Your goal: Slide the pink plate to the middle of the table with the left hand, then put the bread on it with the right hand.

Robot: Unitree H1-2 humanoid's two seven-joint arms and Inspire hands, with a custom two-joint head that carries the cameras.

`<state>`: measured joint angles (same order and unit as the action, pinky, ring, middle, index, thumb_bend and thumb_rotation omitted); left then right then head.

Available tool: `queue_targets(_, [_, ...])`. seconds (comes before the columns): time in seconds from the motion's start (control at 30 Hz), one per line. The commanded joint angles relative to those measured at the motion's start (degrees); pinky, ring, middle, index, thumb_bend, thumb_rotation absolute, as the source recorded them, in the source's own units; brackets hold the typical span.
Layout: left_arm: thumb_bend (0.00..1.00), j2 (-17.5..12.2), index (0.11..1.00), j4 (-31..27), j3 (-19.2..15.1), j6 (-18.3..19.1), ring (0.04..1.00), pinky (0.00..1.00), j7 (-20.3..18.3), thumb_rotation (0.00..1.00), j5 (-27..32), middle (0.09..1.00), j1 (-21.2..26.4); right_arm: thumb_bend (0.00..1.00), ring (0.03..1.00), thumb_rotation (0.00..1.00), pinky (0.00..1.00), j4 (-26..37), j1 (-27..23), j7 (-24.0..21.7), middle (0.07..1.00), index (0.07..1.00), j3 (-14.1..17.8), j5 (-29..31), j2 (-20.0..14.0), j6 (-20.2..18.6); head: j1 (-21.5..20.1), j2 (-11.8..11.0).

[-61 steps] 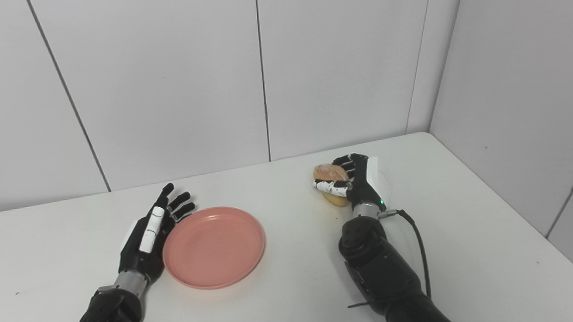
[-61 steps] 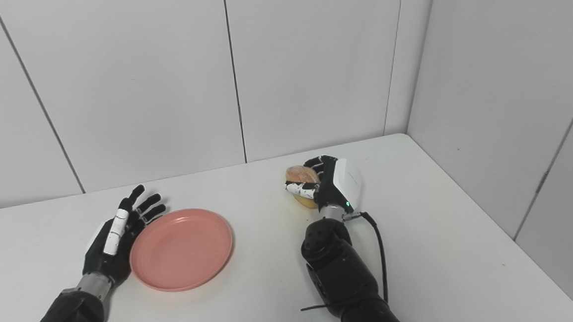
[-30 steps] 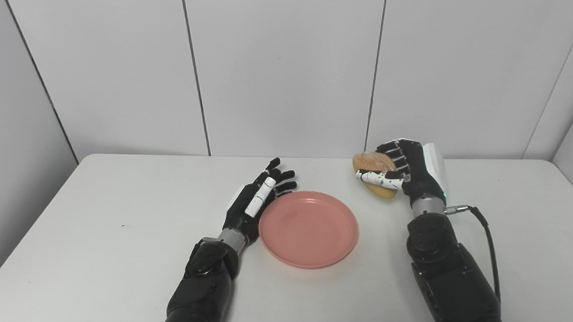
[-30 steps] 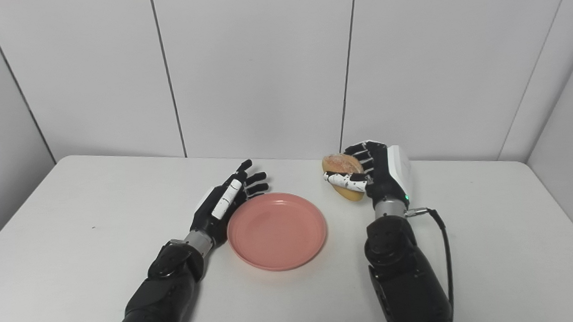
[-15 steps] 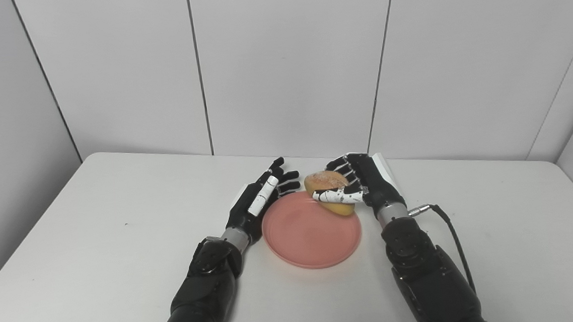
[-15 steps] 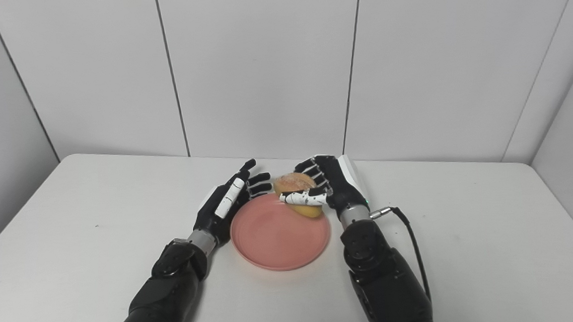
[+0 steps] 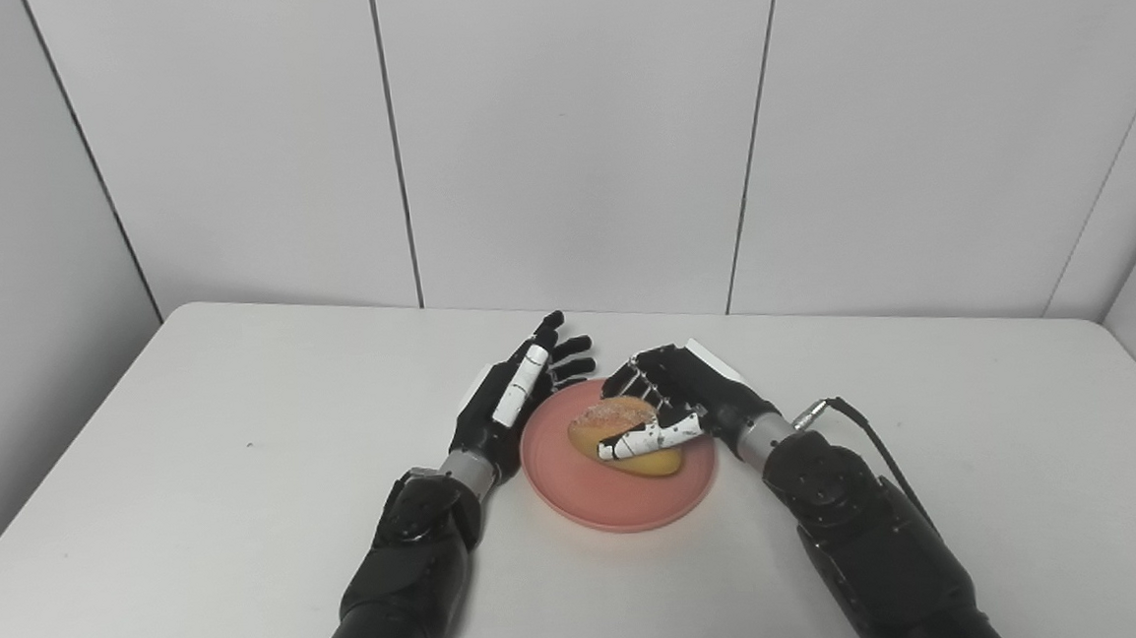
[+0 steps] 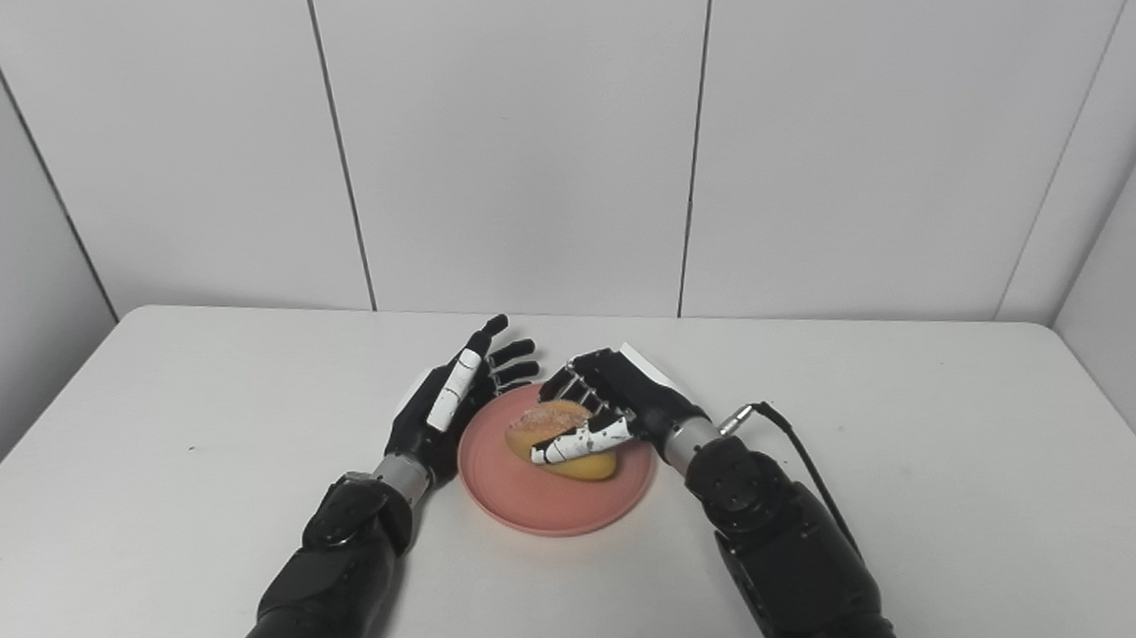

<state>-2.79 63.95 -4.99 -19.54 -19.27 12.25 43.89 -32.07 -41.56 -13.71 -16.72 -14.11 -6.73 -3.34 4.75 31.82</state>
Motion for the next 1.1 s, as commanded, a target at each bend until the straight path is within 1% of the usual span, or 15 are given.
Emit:
queue_targets(0.0, [0.85,0.3,0.938,1.0,0.2,1.2,0.805,0.80,0.5,0.84,-0.7,0.839,-1.3,0.53,0.410,0.00,0.35,0.5,-3.7,-0.3,0.465,0.501,0.3,0.2,-0.5,4.0,0.2,0.2])
queue_targets(0.17, [0.86,0.5,0.938,1.5,0.3,1.1,0.809,0.81,0.7,0.84,-0.8,0.834,-1.1,0.53,0.431,0.00,0.37,-0.8,-3.9,-0.7,0.477,0.490,0.4,0.3,-0.2,5.3,0.3,0.2])
queue_targets(0.27, [0.85,0.5,0.942,1.7,0.3,0.8,0.814,0.81,0.7,0.85,-0.8,0.837,-0.9,0.53,0.437,0.00,0.38,-1.6,-4.1,-0.3,0.477,0.489,0.3,-0.2,0.0,6.6,0.3,0.1])
queue_targets(0.4, [0.85,0.4,0.941,2.0,0.6,0.7,0.815,0.80,0.9,0.85,-1.1,0.842,-0.8,0.53,0.423,0.00,0.37,-2.2,-4.1,1.8,0.459,0.501,-1.0,-3.5,0.0,9.1,0.3,0.1])
queue_targets(0.5, [0.86,0.5,0.940,2.3,0.5,0.7,0.815,0.81,0.7,0.84,-0.9,0.845,-0.6,0.53,0.430,0.00,0.37,-2.4,-4.3,2.5,0.458,0.505,-1.7,-5.3,-0.1,9.9,0.3,0.1])
queue_targets(0.6, [0.86,0.5,0.933,2.1,0.7,0.6,0.806,0.80,1.0,0.85,-1.2,0.839,-0.7,0.53,0.432,0.00,0.37,-2.5,-4.5,2.5,0.456,0.505,-1.7,-5.9,-0.2,10.6,0.3,0.1])
queue_targets(0.67, [0.85,0.5,0.935,2.0,0.8,0.7,0.801,0.80,0.9,0.85,-1.2,0.839,-0.8,0.53,0.453,0.00,0.40,-2.7,-4.6,2.4,0.460,0.509,-1.4,-5.5,-0.2,11.4,0.3,0.1])
queue_targets(0.7, [0.85,0.5,0.937,1.9,0.7,0.8,0.803,0.81,0.9,0.85,-1.3,0.841,-0.8,0.53,0.479,0.00,0.42,-2.8,-4.6,2.4,0.465,0.510,-1.1,-5.3,-0.2,11.8,0.3,0.1])
queue_targets(0.77, [0.85,0.4,0.939,2.5,0.5,0.9,0.805,0.81,0.7,0.85,-1.1,0.844,-0.5,0.53,0.523,0.00,0.47,-2.5,-4.5,3.6,0.475,0.510,-1.1,-6.4,-0.2,11.4,0.0,-0.1])
queue_targets(0.8, [0.85,0.4,0.937,2.7,0.4,0.8,0.800,0.81,0.7,0.84,-1.1,0.841,-0.4,0.77,0.565,0.10,0.52,-2.1,-4.4,4.9,0.564,0.589,-1.2,-7.7,-0.2,10.7,0.0,-0.2])
queue_targets(0.87, [0.86,0.3,0.937,2.9,0.2,0.7,0.795,0.80,0.7,0.83,-1.1,0.834,-0.4,0.96,0.627,0.19,0.57,-1.8,-4.2,7.7,0.661,0.669,-1.2,-9.7,-0.1,10.0,0.0,-0.2])
queue_targets(0.9, [0.86,0.2,0.939,2.9,0.2,0.7,0.797,0.80,0.7,0.83,-1.2,0.834,-0.3,0.99,0.652,0.20,0.59,-1.9,-4.2,8.8,0.687,0.687,-1.1,-10.4,0.0,10.0,-0.1,-0.2])
queue_targets(0.93, [0.86,0.1,0.944,2.9,0.2,0.7,0.800,0.80,0.7,0.83,-1.2,0.833,-0.3,1.00,0.697,0.21,0.64,-2.1,-4.2,9.6,0.727,0.703,-0.9,-10.8,0.2,9.7,-0.2,-0.2])
queue_targets(0.97, [0.87,0.0,0.944,2.9,0.2,0.7,0.800,0.80,0.6,0.83,-1.2,0.833,-0.3,1.00,0.706,0.21,0.64,-2.2,-4.2,10.3,0.734,0.706,-0.8,-11.1,0.3,9.4,-0.4,-0.3])
queue_targets(1.07, [0.86,-0.2,0.948,2.2,0.3,0.8,0.795,0.79,0.5,0.83,-1.4,0.832,-0.5,1.00,0.799,0.23,0.73,-2.0,-4.3,11.4,0.811,0.730,-0.7,-12.0,0.4,9.1,-0.6,-0.3])
